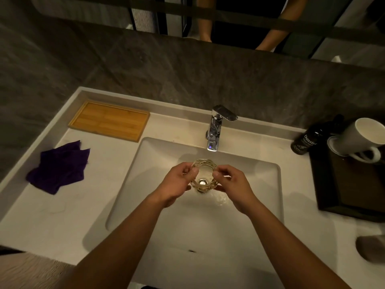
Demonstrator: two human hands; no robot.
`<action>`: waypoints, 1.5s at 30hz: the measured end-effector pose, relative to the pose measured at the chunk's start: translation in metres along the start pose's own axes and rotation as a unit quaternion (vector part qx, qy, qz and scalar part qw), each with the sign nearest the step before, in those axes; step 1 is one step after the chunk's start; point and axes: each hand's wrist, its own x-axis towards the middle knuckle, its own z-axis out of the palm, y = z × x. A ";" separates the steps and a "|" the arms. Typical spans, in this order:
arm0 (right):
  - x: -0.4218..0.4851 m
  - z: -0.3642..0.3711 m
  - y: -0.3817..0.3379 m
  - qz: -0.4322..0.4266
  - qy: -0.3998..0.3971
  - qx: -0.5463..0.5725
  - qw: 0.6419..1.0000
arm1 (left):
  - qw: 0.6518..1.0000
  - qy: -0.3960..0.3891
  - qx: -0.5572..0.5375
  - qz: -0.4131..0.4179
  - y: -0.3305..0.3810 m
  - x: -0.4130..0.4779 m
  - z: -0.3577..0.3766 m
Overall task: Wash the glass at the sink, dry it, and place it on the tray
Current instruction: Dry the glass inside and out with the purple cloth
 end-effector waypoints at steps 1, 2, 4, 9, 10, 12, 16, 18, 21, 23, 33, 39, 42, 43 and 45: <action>0.001 -0.002 -0.001 -0.011 -0.013 -0.007 1.000 | 0.999 -0.007 0.042 0.008 0.001 -0.002 -0.006; 0.001 -0.003 -0.002 -0.022 -0.026 -0.020 0.999 | 0.997 -0.009 0.072 0.015 0.002 -0.004 -0.011; 0.002 -0.004 -0.005 -0.040 -0.047 -0.050 0.997 | 0.994 -0.002 0.109 0.024 0.004 -0.007 -0.015; 0.008 -0.003 -0.008 -0.072 -0.066 -0.085 0.992 | 0.993 0.020 0.110 0.038 0.008 -0.017 -0.017; 0.009 -0.002 -0.009 -0.076 -0.068 -0.087 0.991 | 0.993 0.026 0.106 0.038 0.009 -0.018 -0.017; 0.010 -0.002 -0.010 -0.080 -0.073 -0.086 0.990 | 0.993 0.034 0.101 0.041 0.010 -0.021 -0.016; 0.010 -0.004 -0.013 -0.080 -0.083 -0.084 0.990 | 0.992 0.040 0.105 0.050 0.012 -0.026 -0.015; 0.009 -0.005 -0.013 -0.077 -0.089 -0.077 0.990 | 0.992 0.044 0.104 0.049 0.012 -0.029 -0.014; 0.008 -0.006 -0.013 -0.068 -0.099 -0.057 0.991 | 0.993 0.050 0.100 0.045 0.013 -0.032 -0.011; 0.007 -0.005 -0.011 -0.058 -0.106 -0.039 0.992 | 0.993 0.056 0.096 0.036 0.011 -0.035 -0.009; 0.000 -0.002 -0.010 0.211 -0.143 0.070 0.964 | 0.969 0.142 0.177 0.101 -0.007 -0.060 -0.003; -0.002 0.015 -0.013 0.345 -0.224 0.180 0.894 | 0.968 0.119 0.144 0.165 -0.013 -0.076 -0.024; -0.001 0.029 -0.013 0.370 -0.192 0.259 0.871 | 0.977 0.094 0.109 0.159 -0.016 -0.079 -0.038; 0.000 0.033 -0.012 0.370 -0.182 0.279 0.867 | 0.980 0.083 0.101 0.152 -0.018 -0.080 -0.041; -0.001 0.045 -0.014 0.356 -0.156 0.311 0.867 | 0.984 0.070 0.086 0.137 -0.023 -0.081 -0.048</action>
